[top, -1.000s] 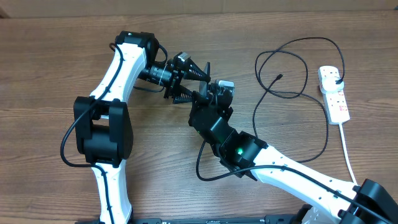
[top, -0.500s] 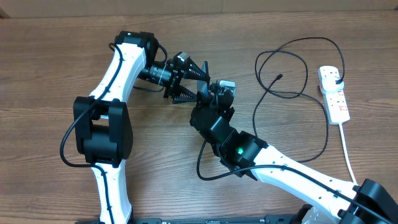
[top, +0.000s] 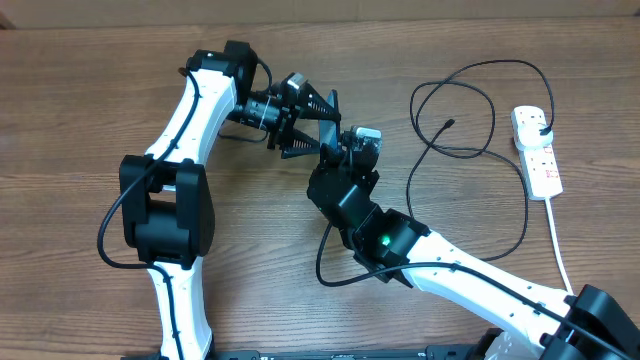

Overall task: Plug charger to phone and switch on socket
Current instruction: 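Grasp the phone's edge with the right gripper, then release the left gripper and carry the phone right with the right gripper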

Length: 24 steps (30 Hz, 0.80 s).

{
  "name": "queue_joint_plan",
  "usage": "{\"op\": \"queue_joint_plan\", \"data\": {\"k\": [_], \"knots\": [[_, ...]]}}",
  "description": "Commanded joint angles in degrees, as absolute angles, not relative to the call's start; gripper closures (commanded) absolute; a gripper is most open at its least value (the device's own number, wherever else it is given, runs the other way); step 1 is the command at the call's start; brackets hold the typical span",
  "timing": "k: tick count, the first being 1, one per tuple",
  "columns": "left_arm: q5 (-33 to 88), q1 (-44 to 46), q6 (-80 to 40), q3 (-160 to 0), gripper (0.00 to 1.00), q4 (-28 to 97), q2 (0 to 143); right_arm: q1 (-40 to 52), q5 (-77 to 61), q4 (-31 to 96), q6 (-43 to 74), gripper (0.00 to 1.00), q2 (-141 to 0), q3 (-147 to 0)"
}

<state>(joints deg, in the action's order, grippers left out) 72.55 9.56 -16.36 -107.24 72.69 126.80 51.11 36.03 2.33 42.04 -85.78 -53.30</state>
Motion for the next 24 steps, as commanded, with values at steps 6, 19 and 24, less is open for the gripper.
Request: {"op": "queue_joint_plan", "data": {"k": [6,19,24], "knots": [[74.4,3.4,-18.5,-109.4,0.0,68.5,126.9,51.7,38.9,1.7,42.4,0.89,-84.6,-54.5],[73.9,-11.1,-9.8,-119.2,0.0,79.5,123.2,49.6,38.9,5.1,42.0,0.96,-75.2,-54.5],[72.5,-16.3,-5.0,-120.1,0.0,84.1,119.1,48.7,39.4,8.7,42.0,0.96,-74.5,-54.5]]}}
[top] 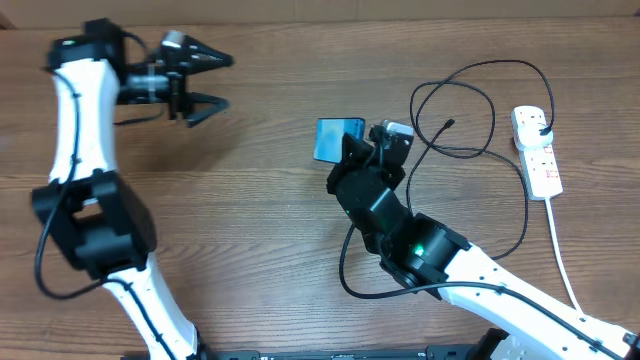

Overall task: Plug charger to phone and switch on socket
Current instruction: 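Release the left gripper and carry the phone right with the right gripper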

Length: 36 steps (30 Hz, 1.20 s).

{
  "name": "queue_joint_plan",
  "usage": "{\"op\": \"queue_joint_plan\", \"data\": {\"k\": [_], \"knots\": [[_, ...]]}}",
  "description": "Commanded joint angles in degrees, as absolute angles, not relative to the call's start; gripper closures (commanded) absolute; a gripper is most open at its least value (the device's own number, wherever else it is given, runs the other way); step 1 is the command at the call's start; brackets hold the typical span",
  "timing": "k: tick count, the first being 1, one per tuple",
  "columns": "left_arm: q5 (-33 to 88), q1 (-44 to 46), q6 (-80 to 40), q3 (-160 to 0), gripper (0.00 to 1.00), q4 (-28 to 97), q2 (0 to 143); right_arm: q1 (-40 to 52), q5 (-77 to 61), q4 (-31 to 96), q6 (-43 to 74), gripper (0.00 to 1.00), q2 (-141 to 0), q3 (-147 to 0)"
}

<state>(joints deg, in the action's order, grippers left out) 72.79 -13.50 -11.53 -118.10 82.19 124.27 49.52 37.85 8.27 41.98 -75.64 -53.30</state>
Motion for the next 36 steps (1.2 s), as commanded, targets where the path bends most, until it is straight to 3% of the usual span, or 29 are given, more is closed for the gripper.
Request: {"op": "queue_joint_plan", "data": {"k": [1,7,16,20,28,32,36], "knots": [[71.7,-17.3,-3.4,-120.1,0.0,85.5,118.1,48.2,39.4,8.8,42.0,0.96,-74.3,-54.5],[55.7,-24.0,1.9,-120.1,0.0,92.6,110.1,43.9,36.8,8.8,44.8,0.96,-68.7,-54.5],[39.6,-33.9,4.7,-119.8,0.04,96.8,92.5,34.5,16.7,15.8,58.9,0.96,-60.4,-54.5],[37.1,-37.0,4.3,-118.7,0.03,96.8,79.5,29.8,4.3,17.9,68.8,0.96,-62.0,-53.9],[29.2,-37.2,2.5,-113.4,0.0,96.4,59.9,27.3,-9.1,9.5,69.7,0.96,-67.0,-53.7],[24.5,-37.2,-2.8,-103.9,0.0,94.3,52.2,25.6,-10.0,9.3,69.6,0.96,-67.9,-53.7],[30.7,-37.2,-10.8,-87.8,0.01,88.6,46.4,22.3,-11.2,9.8,68.6,0.96,-67.9,-53.7]]}}
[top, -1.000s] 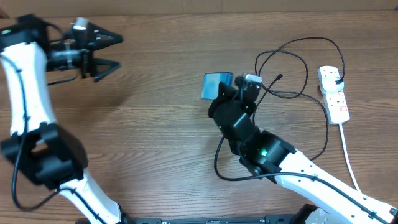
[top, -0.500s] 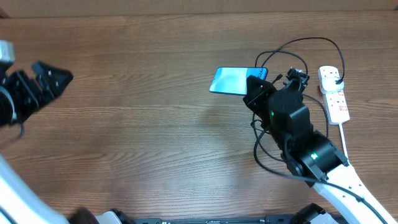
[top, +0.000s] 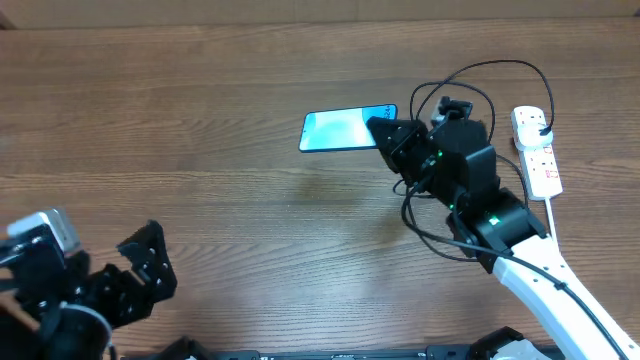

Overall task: Plug charger to phone and switch on socket
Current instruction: 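Release the left gripper and carry the phone right with the right gripper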

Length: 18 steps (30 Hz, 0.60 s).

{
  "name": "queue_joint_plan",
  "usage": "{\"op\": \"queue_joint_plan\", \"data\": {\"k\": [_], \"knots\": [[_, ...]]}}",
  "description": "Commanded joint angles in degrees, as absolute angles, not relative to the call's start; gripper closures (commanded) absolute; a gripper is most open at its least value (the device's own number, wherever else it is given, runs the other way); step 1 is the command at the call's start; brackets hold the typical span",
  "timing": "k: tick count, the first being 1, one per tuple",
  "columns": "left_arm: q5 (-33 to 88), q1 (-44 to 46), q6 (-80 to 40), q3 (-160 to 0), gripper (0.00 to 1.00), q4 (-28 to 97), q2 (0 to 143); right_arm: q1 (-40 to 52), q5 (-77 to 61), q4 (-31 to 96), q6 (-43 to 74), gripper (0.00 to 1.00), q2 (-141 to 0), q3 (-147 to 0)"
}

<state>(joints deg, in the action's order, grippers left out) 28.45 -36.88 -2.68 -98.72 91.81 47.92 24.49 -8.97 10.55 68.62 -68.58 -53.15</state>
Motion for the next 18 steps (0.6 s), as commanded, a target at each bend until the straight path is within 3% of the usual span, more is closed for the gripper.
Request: {"op": "queue_joint_plan", "data": {"k": [1,8,11,18], "knots": [[36.2,-37.2,-13.3,-82.3,0.0,85.7,45.4,21.1,-12.0,9.8,68.6,0.96,-67.9,-53.7],[73.3,-37.1,-31.2,-52.0,0.0,56.8,47.2,16.0,-16.6,10.0,68.6,0.96,-67.9,-53.7],[76.4,-36.4,-40.5,-43.2,0.0,47.9,49.8,16.1,-16.6,10.0,68.8,0.96,-68.2,-53.7],[74.8,-31.2,-50.0,-36.1,0.01,37.2,55.3,16.3,-16.2,9.9,73.3,0.96,-72.1,-53.7]]}}
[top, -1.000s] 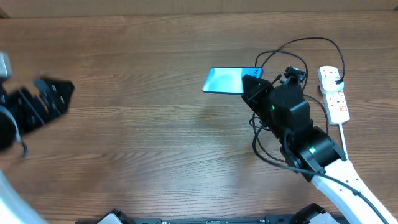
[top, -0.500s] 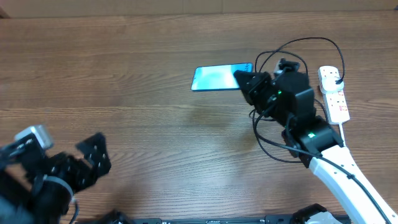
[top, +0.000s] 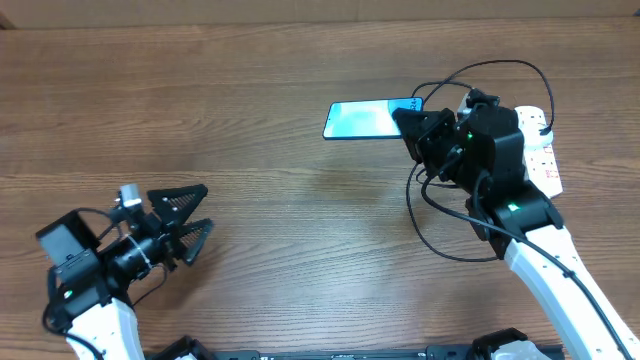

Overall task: Plug charger to phone and switch on socket
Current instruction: 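Release the left gripper and carry the phone right with the right gripper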

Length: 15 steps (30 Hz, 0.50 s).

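My right gripper is shut on the right end of the phone, a slim handset with a light blue screen facing up, held above the table right of centre. The black charger cable loops around and behind the right arm, and its free plug end is hidden. The white power strip lies at the right edge, partly covered by the right wrist, with the charger plug in its far end. My left gripper stands open near the front left, holding nothing.
The white lead of the power strip runs down the right side toward the front edge. The wooden table extends from the phone leftward. The left arm's base sits at the front left corner.
My right gripper has carried the phone a little further right, closer to the power strip. The left gripper, low at the front left before, now points right, open and in fuller view.
Both grippers met at the table's middle, the phone between them. Then the left gripper was open at the far left while the right held the phone. The right gripper has since brought the phone rightward toward the cable, and the left arm has dropped to the front left.
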{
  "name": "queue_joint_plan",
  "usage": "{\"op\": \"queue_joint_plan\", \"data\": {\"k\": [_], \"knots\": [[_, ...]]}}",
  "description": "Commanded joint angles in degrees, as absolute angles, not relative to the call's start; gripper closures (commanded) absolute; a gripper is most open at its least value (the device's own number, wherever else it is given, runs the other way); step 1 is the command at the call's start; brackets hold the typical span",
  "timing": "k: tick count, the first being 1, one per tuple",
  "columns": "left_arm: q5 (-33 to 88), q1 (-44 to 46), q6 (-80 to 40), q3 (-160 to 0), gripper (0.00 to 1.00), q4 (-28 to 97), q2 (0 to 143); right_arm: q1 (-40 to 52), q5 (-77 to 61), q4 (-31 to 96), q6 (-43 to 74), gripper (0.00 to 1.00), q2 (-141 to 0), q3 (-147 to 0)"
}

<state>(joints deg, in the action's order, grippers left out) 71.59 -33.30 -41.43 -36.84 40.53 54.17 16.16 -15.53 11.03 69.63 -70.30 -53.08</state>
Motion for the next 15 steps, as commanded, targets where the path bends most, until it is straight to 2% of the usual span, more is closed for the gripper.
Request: {"op": "queue_joint_plan", "data": {"k": [1,5,11,15], "knots": [[73.5,-30.2,-52.2,-36.1,0.0,34.8,56.0,16.5,-16.2,9.9,74.9,0.96,-73.1,-53.7],[68.9,-23.6,-63.0,-36.1,0.01,20.6,58.2,17.7,-16.2,9.2,77.9,0.96,-76.1,-53.7],[59.4,-7.4,-81.8,-36.1,0.01,-7.0,62.9,19.6,-15.9,8.1,79.7,0.96,-77.5,-53.7],[54.6,-0.1,-90.8,-36.1,0.0,-10.1,66.5,19.7,-14.2,7.4,79.7,0.96,-77.5,-53.7]]}}
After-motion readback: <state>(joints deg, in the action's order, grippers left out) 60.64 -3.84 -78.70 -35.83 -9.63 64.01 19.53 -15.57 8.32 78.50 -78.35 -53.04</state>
